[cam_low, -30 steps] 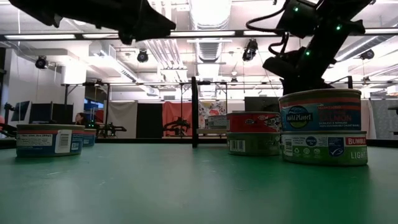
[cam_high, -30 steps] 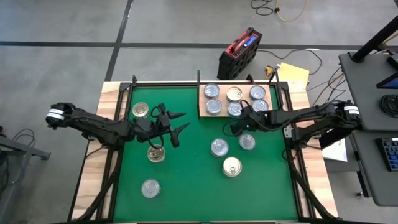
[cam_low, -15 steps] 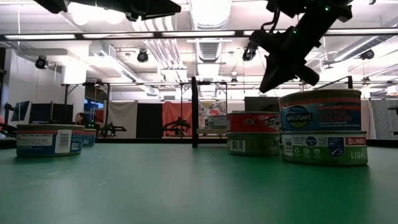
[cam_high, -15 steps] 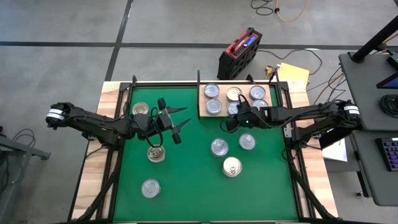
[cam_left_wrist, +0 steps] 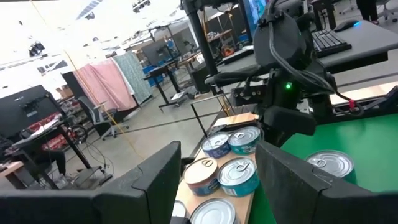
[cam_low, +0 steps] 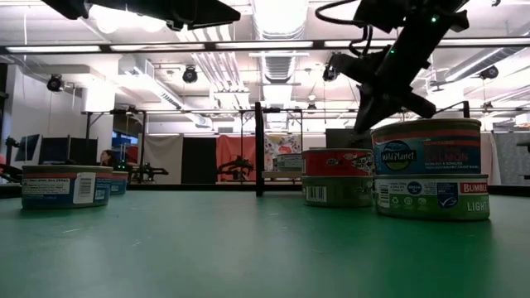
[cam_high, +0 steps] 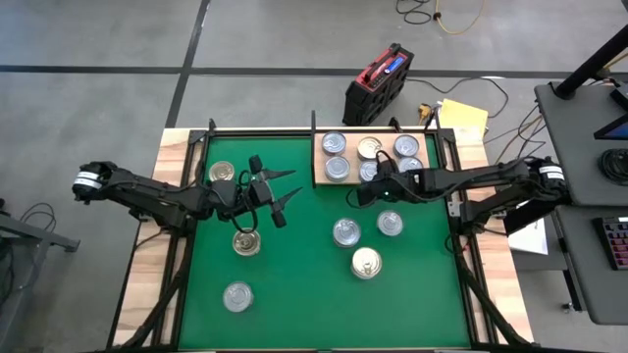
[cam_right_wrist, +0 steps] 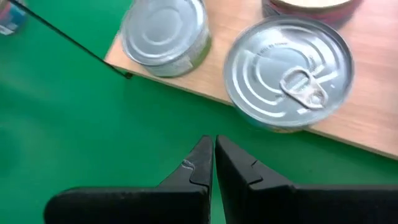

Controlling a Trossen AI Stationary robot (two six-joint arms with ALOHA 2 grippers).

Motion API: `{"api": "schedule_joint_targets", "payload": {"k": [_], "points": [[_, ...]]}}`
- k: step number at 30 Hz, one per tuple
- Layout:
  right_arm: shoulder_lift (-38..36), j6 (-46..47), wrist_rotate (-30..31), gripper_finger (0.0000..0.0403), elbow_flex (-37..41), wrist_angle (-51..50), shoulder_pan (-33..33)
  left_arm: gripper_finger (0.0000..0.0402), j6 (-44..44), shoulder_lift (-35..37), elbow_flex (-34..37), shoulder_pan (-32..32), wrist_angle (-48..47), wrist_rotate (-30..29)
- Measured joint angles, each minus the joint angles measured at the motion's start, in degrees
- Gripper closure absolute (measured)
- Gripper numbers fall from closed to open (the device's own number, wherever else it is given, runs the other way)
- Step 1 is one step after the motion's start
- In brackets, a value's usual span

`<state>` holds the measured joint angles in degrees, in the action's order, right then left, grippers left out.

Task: Stack canned seafood by type on shelf
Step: Put the green and blue tuna on the shelf

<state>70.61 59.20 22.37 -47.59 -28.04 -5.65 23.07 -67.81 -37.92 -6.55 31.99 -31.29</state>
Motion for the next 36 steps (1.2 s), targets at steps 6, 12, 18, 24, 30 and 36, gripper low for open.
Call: {"api": "schedule_joint_targets", "payload": {"k": [6, 12, 18, 24, 30, 36], "points": [[0.77, 2.72, 1.29, 0.0394, -0.02, -3.61, -0.12, 0.0210, 0.45, 0.00, 0.07, 0.00, -0.02, -5.67], [0.96, 3.67, 1.33, 0.0394, -0.02, -5.69, -0.37, 0.0210, 0.65, 0.00, 0.07, 0.02, -0.11, -11.34], [3.36, 3.23, 0.31, 0.0394, -0.02, -6.18, -0.35, 0.0209, 3.59, 0.00, 0.09, 0.02, -0.32, -13.53], [7.90, 3.23, 0.33, 0.0394, 0.01, -5.79, -0.69, 0.0210, 5.94, 0.00, 0.11, 0.09, -0.37, -16.21], [8.83, 3.22, 1.76, 0.0394, -0.04, -5.47, -2.24, 0.0209, 6.27, 0.02, 0.11, 0.25, -0.37, -16.20], [8.60, 1.29, 3.12, 0.0394, -0.04, -4.91, -4.60, 0.0210, 6.27, 0.02, 0.18, 0.31, -0.52, -16.21]]}}
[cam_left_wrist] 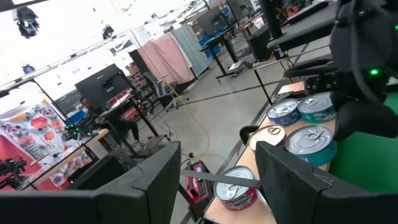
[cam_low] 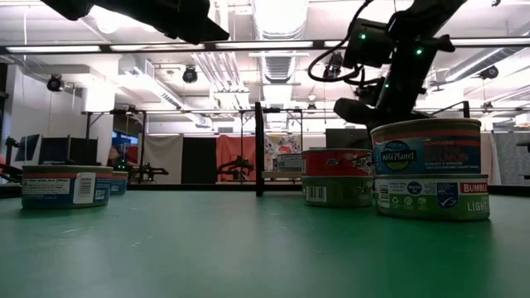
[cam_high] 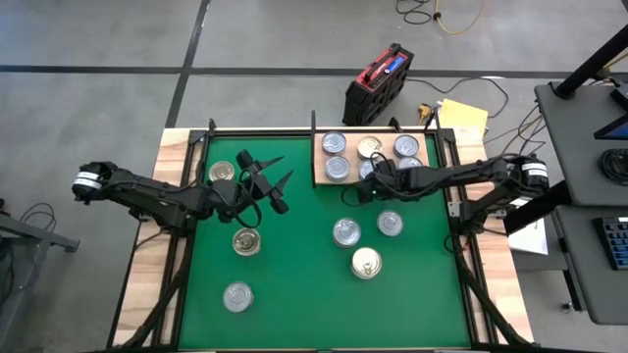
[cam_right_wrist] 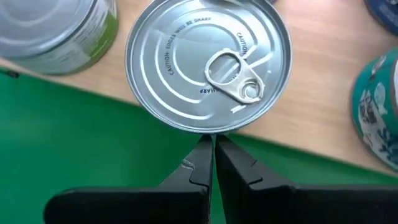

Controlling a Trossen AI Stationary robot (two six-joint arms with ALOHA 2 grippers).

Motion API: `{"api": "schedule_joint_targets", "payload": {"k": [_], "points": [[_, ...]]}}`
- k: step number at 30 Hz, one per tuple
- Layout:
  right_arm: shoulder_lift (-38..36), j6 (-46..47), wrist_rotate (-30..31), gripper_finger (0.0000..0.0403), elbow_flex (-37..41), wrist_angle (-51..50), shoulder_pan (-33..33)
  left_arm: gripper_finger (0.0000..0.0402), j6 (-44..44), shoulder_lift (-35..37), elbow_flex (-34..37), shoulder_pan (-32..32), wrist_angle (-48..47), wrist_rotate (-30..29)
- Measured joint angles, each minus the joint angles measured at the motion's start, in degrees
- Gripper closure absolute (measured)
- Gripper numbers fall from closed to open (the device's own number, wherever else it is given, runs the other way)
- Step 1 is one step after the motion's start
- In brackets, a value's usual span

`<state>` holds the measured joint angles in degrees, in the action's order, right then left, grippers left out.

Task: Stack canned seafood by type on shelf
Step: Put the green and blue tuna on the shelf

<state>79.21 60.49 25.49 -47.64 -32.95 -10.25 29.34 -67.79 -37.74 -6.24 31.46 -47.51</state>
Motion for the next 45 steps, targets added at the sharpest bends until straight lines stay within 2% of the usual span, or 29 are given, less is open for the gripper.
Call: {"api": "schedule_joint_targets", "payload": {"k": [9, 13, 18, 24, 45], "points": [[0.06, -3.13, -0.01, 0.0394, 0.00, 0.42, -2.82, 0.0210, -0.10, 0.00, 0.04, 0.04, -0.96, 0.00], [-0.54, -3.36, -4.03, 0.0394, 0.00, 1.11, -2.18, 0.0210, -0.22, 0.00, 0.04, 0.07, -1.27, 0.00], [-0.43, -5.09, -7.58, 0.0394, -0.03, 8.53, -0.44, 0.0209, -0.02, 0.02, 0.04, 0.13, -1.26, 0.00], [0.42, -6.44, -4.42, 0.0394, -0.09, 10.79, -0.79, 0.0210, 0.13, 0.02, 0.04, 0.11, -1.14, 0.02], [3.40, -7.09, -2.75, 0.0394, -0.09, 11.00, -3.85, 0.0210, 0.00, 0.04, 0.04, 0.11, -1.31, 0.02]]}}
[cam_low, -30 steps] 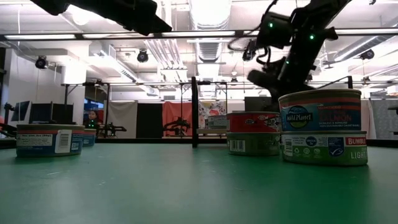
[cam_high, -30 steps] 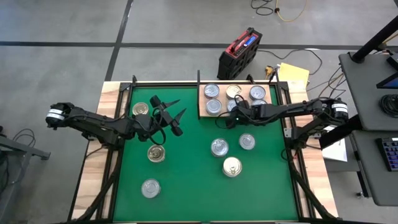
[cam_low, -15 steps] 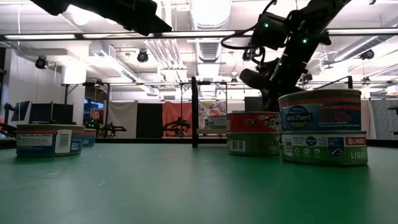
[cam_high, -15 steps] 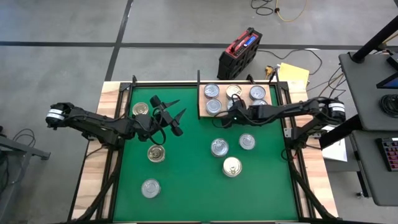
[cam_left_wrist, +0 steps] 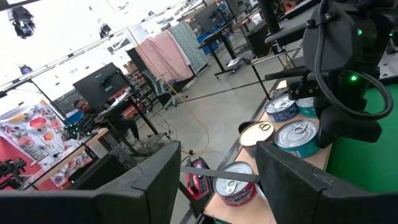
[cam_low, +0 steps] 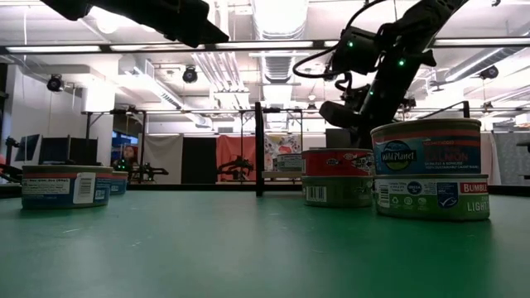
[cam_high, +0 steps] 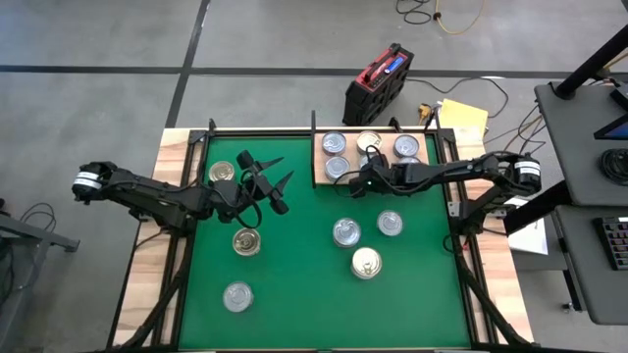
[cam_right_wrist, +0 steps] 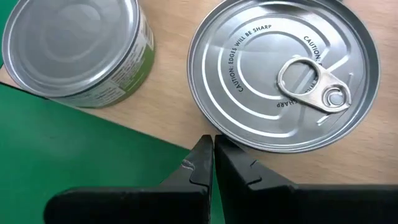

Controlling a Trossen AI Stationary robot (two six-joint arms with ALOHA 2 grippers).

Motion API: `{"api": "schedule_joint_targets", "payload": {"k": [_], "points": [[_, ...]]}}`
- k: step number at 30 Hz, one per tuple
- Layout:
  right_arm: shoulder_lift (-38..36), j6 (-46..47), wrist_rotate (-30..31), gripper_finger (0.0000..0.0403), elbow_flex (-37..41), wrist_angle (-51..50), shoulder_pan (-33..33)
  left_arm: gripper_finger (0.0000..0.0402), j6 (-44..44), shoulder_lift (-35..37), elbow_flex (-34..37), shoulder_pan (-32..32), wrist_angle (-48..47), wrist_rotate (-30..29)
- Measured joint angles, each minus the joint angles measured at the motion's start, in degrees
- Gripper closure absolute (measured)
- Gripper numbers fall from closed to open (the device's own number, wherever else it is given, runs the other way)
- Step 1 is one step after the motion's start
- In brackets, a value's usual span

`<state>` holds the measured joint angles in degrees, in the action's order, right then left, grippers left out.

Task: Stack canned seafood by type on shelf
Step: Put the green and blue tuna on the shelf, then adjust the tuna cans on the shelf

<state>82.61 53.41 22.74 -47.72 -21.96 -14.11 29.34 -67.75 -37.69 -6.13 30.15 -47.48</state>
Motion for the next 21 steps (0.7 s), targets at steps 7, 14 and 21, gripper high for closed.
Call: {"api": "schedule_joint_targets", "payload": {"k": [7, 14, 21], "points": [[-0.67, -0.37, -2.55, 0.0394, 0.00, -0.05, -0.02, 0.0209, 0.07, 0.00, 0.00, -0.02, -0.04, 0.00], [-6.65, -6.24, -7.22, 0.0394, -2.78, -0.12, -0.01, 0.0210, 0.13, 0.00, 0.00, -0.02, -1.05, 0.00], [-6.61, -16.43, -7.14, 0.0394, -13.49, -5.01, -6.44, 0.0209, -2.00, 1.38, 0.00, -0.03, -1.59, 0.01]]}}
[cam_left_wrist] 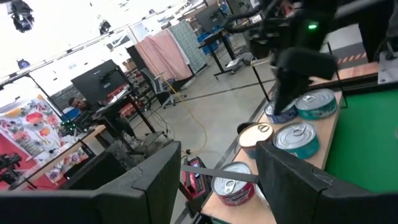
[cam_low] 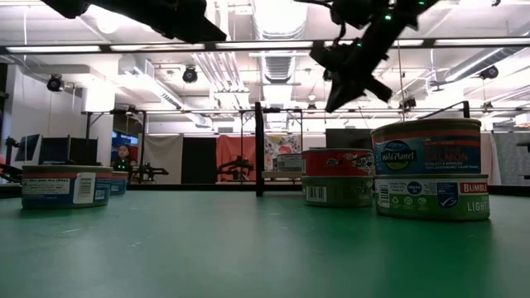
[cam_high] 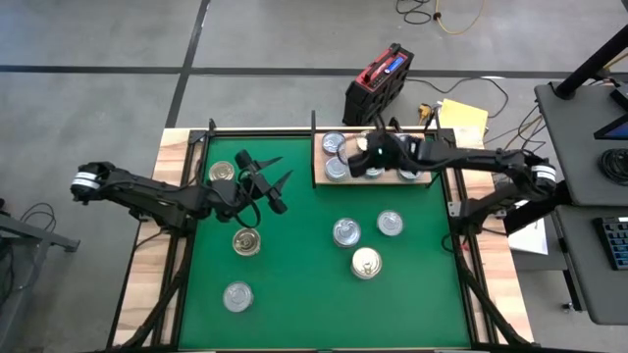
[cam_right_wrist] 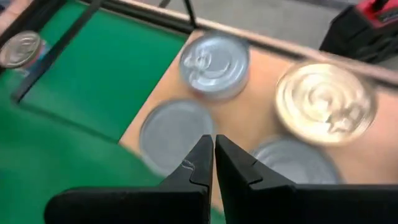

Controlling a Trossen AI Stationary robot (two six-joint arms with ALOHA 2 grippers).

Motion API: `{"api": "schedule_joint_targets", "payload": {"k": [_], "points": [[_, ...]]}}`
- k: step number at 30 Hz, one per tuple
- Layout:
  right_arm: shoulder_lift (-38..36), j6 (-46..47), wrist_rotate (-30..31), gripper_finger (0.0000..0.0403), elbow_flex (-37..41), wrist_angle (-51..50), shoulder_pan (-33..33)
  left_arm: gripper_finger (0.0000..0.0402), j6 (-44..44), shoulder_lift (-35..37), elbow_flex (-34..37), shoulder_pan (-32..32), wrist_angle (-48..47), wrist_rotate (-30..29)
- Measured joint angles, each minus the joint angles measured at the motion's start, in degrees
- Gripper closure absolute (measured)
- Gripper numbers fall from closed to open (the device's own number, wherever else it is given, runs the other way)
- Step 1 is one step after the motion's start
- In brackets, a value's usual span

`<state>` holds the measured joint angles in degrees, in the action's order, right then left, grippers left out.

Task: Stack canned seafood by type on shelf
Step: Adjust the tuna cans on the shelf

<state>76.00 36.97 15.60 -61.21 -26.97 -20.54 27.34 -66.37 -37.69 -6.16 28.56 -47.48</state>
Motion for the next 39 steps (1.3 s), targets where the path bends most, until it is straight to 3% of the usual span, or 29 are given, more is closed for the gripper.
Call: {"api": "schedule_joint_targets", "payload": {"k": [8, 15, 25, 39], "points": [[10.17, -8.99, -0.86, 0.0394, -12.62, -6.13, -5.22, 0.0209, -5.24, 3.44, 0.00, -0.02, -8.86, 0.47], [18.73, -11.67, -6.50, 0.0394, -18.04, -6.25, -7.65, 0.0209, -14.13, 8.07, 0.00, -0.04, -20.46, 7.21], [23.51, -11.05, -7.07, 0.0394, -19.25, -5.86, -10.54, 0.0209, -17.41, 13.28, 0.00, -0.02, -26.46, 7.53], [26.46, -10.52, -6.59, 0.0394, -18.75, -3.31, -11.49, 0.0209, -17.27, 13.79, 0.00, -0.02, -27.36, 7.47]]}}
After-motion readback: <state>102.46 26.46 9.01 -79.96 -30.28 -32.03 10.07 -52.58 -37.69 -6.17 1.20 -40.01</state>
